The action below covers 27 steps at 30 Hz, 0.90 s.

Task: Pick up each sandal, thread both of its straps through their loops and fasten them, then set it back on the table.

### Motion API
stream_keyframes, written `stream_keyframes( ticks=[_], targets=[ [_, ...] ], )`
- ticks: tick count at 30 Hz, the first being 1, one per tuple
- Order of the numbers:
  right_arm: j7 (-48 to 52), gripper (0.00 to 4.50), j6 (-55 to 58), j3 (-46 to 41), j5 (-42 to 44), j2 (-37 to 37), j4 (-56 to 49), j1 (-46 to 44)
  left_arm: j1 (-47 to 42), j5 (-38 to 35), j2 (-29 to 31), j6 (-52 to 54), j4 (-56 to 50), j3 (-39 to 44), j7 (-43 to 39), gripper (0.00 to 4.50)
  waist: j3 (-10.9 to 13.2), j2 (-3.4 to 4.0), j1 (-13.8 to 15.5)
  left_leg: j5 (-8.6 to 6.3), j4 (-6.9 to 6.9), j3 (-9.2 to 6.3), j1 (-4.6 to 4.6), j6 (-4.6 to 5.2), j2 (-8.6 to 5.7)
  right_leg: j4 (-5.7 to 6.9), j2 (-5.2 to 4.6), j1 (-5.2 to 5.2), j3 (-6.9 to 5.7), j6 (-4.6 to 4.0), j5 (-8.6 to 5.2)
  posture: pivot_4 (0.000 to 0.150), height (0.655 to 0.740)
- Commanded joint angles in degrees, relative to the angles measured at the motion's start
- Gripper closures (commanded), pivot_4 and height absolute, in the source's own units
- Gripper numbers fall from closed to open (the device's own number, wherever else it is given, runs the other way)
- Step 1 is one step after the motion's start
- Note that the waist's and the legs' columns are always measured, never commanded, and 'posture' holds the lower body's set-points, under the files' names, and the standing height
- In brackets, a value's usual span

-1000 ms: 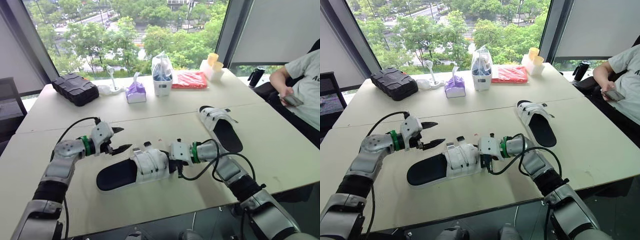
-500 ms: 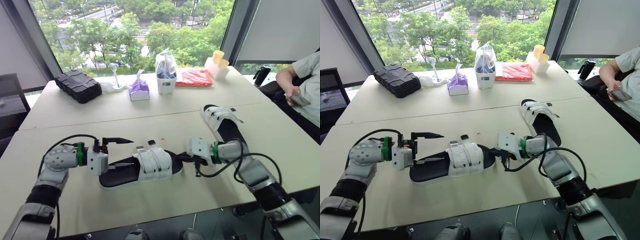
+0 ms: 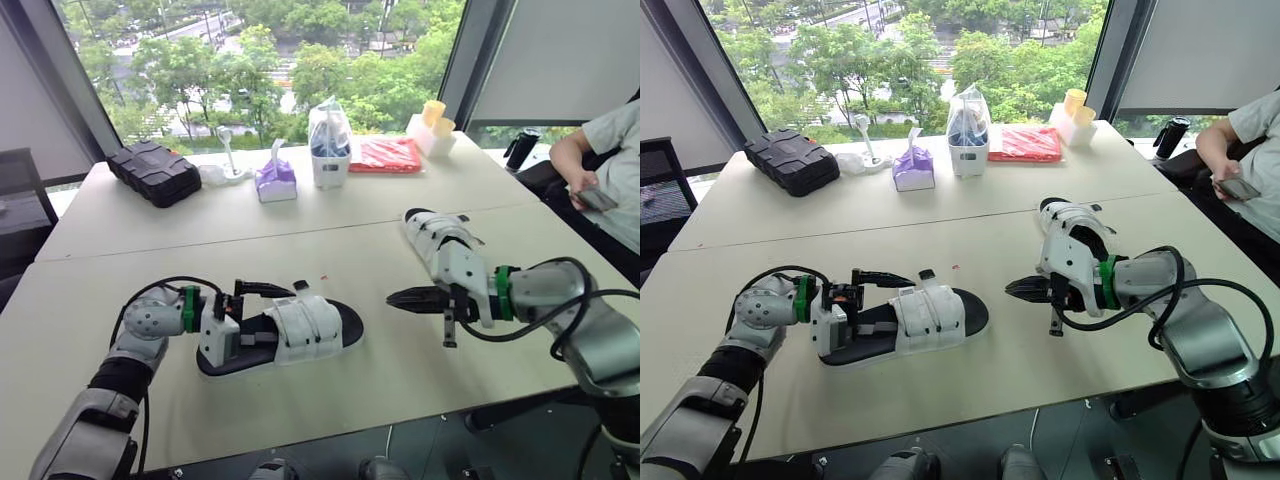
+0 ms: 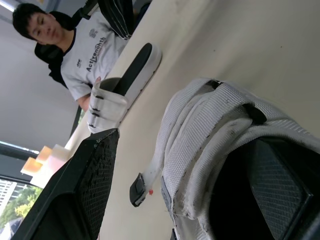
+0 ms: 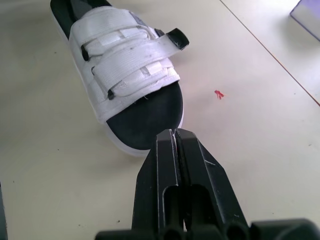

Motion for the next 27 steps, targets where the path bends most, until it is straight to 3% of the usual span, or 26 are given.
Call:
stream_keyframes(
  ticks=[1, 3, 5, 12, 20, 24, 27],
  targets=[
    [-3.8, 4.5, 3.1, -3.9, 2.2, -0.6, -5.1, -0.8, -3.4, 8.0, -2.8, -4.1, 1.5, 1.5, 6.8, 0.62, 0.0, -0.04, 0.2, 0.0, 0.01, -0.01, -0.02, 0.0, 0.0, 0.0, 0.01, 0.0, -0.01, 0.02, 0.01, 0.15, 0.74],
    [-5.9, 4.5, 5.0, -4.9, 3.0, -0.4, -6.4, -1.3, -4.9, 12.2, -4.1, -5.4, 2.3, 1.7, 10.2, 0.62, 0.0, -0.05, 0.3, 0.01, 0.04, -0.01, -0.06, 0.01, -0.03, 0.0, 0.04, 0.0, -0.02, 0.08, 0.04, 0.15, 0.74],
    [-7.1, 4.5, 5.5, -5.0, 3.0, -1.0, -6.8, -1.2, -5.4, 14.1, -4.3, -5.3, 2.9, 1.0, 12.5, 1.13, 0.0, -0.06, 0.2, 0.0, 0.09, 0.0, -0.1, 0.02, -0.03, -0.03, 0.05, 0.0, -0.03, 0.12, 0.07, 0.15, 0.74],
    [-9.9, 4.5, 5.8, -6.5, 3.5, -2.1, -7.5, 0.9, -6.1, 25.5, -5.8, -6.0, 2.4, 2.3, 24.4, 4.46, 0.0, -0.07, 0.0, -0.02, 0.08, 0.02, -0.09, 0.06, 0.0, 0.02, 0.13, -0.02, -0.02, 0.15, 0.08, 0.15, 0.74],
    [-11.5, 4.5, 4.2, -4.5, 2.9, -2.0, -5.7, -0.4, -10.9, 45.5, -5.1, 14.4, -1.9, 2.2, 44.5, 4.46, 0.1, -0.08, 0.0, -0.02, 0.47, 0.03, -0.15, 0.07, 0.01, 0.14, 0.22, 0.05, -0.02, 0.25, 0.14, 0.15, 0.74],
    [-11.9, 4.5, 2.8, -3.2, 2.1, -1.9, -4.6, -1.3, -14.0, 49.9, -6.5, 25.9, 0.3, 0.4, 51.4, 4.46, 0.1, -0.08, -0.1, -0.05, 0.79, 0.02, -0.29, 0.12, 0.06, 0.19, 0.31, 0.05, -0.01, 0.34, 0.2, 0.15, 0.74],
    [-12.1, 4.5, 2.1, -2.3, 1.7, -1.7, -3.9, -2.0, -14.7, 52.0, -6.3, 33.1, 2.8, -2.0, 51.9, 4.46, 0.1, -0.08, -0.1, -0.05, 0.87, 0.03, -0.32, 0.12, 0.04, 0.21, 0.31, 0.05, -0.01, 0.39, 0.23, 0.15, 0.74]
  ],
)
